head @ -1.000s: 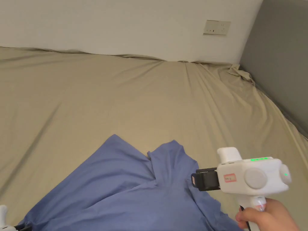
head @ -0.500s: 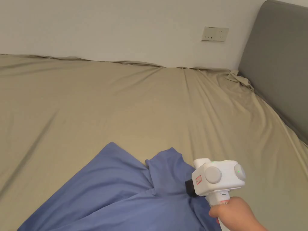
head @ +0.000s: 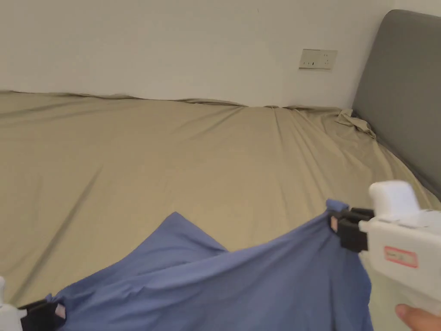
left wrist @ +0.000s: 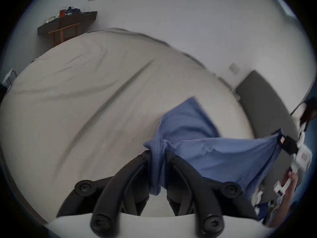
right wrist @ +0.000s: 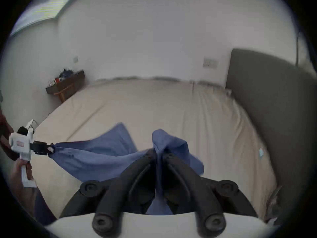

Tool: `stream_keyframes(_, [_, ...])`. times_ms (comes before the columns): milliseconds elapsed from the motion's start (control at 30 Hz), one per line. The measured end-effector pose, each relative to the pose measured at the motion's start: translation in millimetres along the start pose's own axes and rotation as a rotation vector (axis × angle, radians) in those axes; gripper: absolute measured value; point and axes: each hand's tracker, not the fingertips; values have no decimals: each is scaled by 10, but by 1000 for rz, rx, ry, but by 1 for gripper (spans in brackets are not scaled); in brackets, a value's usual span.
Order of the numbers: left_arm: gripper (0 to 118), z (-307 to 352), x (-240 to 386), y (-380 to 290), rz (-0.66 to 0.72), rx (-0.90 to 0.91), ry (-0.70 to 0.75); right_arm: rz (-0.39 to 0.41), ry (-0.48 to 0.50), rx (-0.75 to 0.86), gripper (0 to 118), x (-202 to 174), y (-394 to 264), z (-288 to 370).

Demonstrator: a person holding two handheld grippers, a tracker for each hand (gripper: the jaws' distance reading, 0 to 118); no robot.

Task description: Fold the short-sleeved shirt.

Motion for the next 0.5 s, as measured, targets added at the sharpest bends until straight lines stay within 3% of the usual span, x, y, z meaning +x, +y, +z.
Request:
stream_keyframes(133, [15,258,338,659,40,144,-141,52,-64,175,7,72,638,506])
stream_keyframes(267, [14,605,748,1477,74,292,-251,147,-205,310,7,42,1319,848])
stream_keyframes(433, [10,975,1369,2213,-64,451,-219,93,-170,384,7,53,1976,938])
stream_keyframes(500, [10,1002,1522,2433,-78,432,-295,107,-186,392,7,23,2197,891])
